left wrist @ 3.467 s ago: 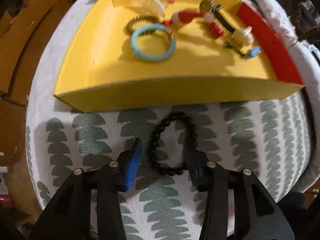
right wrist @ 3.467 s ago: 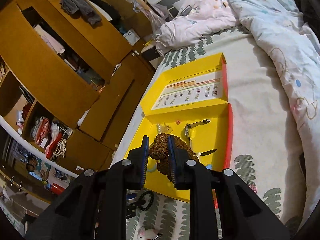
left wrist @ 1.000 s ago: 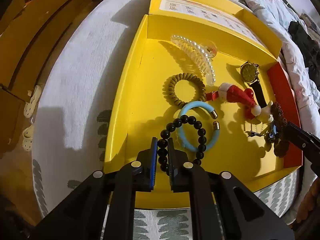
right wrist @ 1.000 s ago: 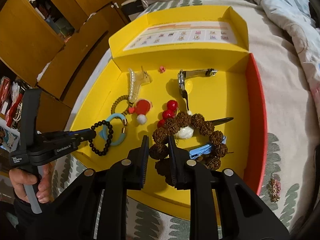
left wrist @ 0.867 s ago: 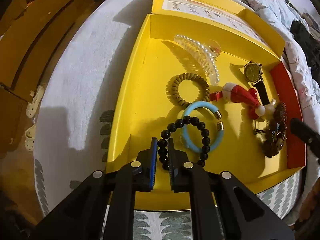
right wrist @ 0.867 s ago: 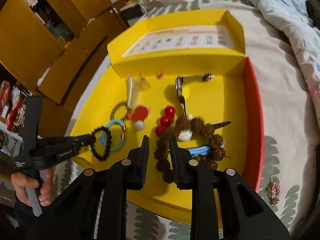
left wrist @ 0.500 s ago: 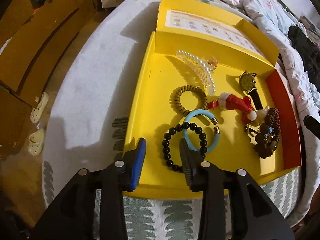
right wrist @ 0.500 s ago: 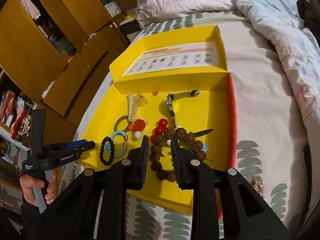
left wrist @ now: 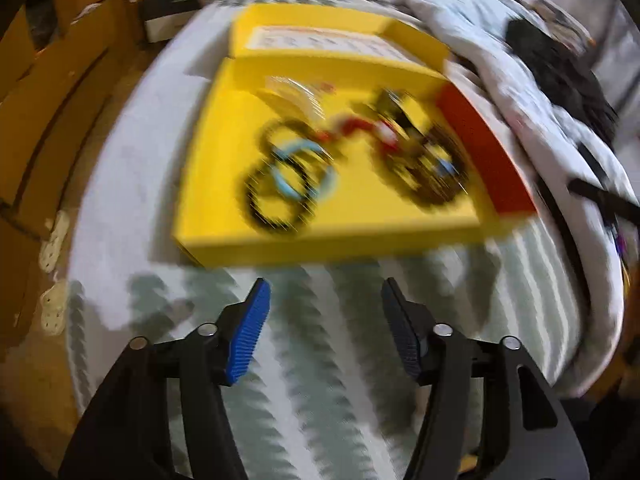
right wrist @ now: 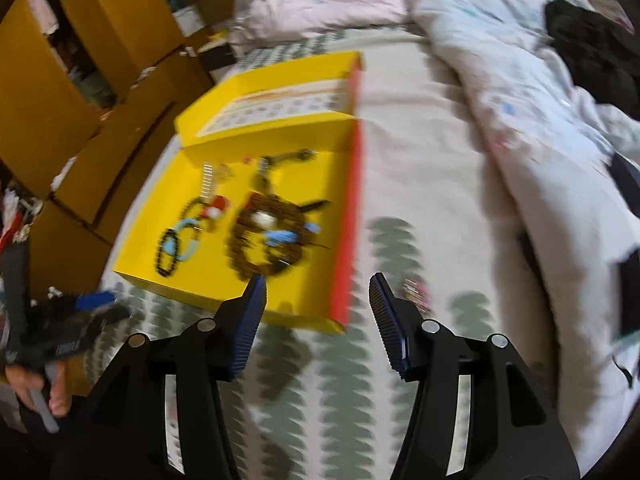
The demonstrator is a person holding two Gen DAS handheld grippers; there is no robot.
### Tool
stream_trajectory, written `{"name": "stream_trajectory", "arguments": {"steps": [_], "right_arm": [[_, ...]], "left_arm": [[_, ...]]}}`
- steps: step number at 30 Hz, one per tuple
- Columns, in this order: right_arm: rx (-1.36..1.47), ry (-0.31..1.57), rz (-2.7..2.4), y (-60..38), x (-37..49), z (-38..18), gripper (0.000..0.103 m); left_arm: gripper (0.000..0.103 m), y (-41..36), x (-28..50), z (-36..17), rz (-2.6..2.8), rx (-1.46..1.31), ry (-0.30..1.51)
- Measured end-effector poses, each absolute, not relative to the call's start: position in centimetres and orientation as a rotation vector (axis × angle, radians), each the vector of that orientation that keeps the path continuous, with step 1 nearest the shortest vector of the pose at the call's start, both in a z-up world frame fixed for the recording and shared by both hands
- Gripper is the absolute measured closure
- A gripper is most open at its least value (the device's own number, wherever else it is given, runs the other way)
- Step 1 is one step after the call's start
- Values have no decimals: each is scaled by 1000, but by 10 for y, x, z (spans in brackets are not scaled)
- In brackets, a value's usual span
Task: Organize jewelry
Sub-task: 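Withdraw both tools, left toward the white bunny plush, right toward the pink crystal brooch, then grasp the pink crystal brooch with the right tool while the left grasps the white bunny plush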
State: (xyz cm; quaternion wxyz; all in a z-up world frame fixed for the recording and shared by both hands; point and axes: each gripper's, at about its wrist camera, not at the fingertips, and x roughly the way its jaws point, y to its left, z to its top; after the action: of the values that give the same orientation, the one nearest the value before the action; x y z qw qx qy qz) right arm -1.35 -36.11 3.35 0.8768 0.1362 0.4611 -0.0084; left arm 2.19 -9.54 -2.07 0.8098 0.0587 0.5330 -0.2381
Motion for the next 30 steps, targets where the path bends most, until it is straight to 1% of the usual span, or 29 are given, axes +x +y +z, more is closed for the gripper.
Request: {"name": "stream_trajectory", "arguments": {"steps": [5, 7, 10, 13, 18, 30], "right_arm": [[317, 1010, -116, -393, -32, 17, 46], [331, 1030, -127, -400, -33, 7, 46], [321, 1080, -148, -402, -25, -14, 46], [316, 1089, -132, -398, -17, -23, 46], [297, 1097, -125, -395, -6, -31, 46], [314, 1149, -129, -415, 17, -62, 46]], "left_arm": [[42, -116, -22, -30, -593, 173, 1172], [39, -121, -35, -33, -609, 192, 1174], [39, -129, -57, -41, -650, 219, 1189], [39, -133, -69, -43, -682, 225, 1198], [38, -140, -75, -49, -663, 274, 1186], [38, -156, -68, -84, -610, 340, 1252]]}}
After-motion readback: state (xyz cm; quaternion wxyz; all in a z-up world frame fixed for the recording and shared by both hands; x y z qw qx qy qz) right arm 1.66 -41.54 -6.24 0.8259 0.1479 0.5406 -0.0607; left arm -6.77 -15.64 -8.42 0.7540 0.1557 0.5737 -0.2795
